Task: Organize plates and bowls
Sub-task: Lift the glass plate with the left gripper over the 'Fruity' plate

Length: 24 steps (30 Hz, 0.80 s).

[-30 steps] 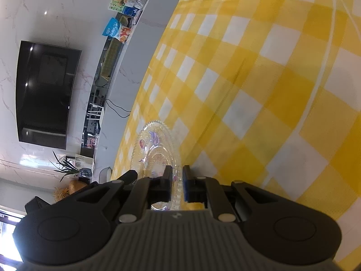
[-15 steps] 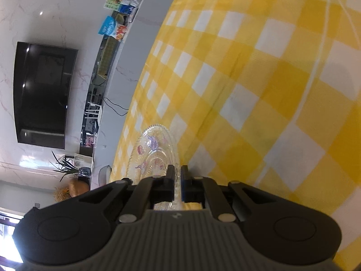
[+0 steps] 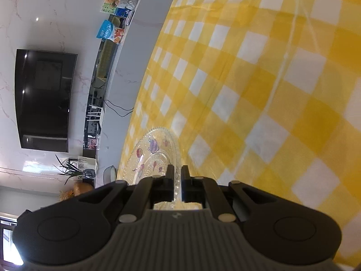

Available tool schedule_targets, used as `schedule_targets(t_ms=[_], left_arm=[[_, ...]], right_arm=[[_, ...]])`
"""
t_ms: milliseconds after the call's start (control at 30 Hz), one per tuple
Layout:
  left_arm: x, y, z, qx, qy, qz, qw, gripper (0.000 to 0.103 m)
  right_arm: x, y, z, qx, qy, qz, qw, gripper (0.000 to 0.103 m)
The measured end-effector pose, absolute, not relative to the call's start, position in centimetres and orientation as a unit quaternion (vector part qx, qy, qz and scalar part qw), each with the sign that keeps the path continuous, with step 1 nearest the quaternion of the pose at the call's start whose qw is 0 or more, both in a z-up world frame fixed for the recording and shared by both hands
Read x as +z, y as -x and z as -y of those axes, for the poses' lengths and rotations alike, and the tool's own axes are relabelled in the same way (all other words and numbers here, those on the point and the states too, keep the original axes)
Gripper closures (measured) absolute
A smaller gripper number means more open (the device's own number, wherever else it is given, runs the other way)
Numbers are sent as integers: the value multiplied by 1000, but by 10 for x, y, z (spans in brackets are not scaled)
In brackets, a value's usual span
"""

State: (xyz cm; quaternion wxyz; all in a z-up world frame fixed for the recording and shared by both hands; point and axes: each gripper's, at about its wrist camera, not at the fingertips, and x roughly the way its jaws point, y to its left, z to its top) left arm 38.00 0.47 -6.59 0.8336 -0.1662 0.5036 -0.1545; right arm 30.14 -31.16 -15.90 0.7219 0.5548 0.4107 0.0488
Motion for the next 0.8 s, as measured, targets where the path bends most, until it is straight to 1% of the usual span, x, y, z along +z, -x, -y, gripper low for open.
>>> schedule_targets(t_ms=[167, 433, 800], left_arm=[[-50, -356, 11, -152, 147, -495, 842, 90], [-29, -314, 29, -140, 149, -477, 855, 90], [-29, -253, 55, -149, 157, -478, 851, 90]], right_arm=[[-148, -281, 323, 55, -548, -414, 725, 99], [-129, -252, 344, 60, -546, -407, 730, 99], [-126, -188, 373, 71, -522, -416, 742, 97]])
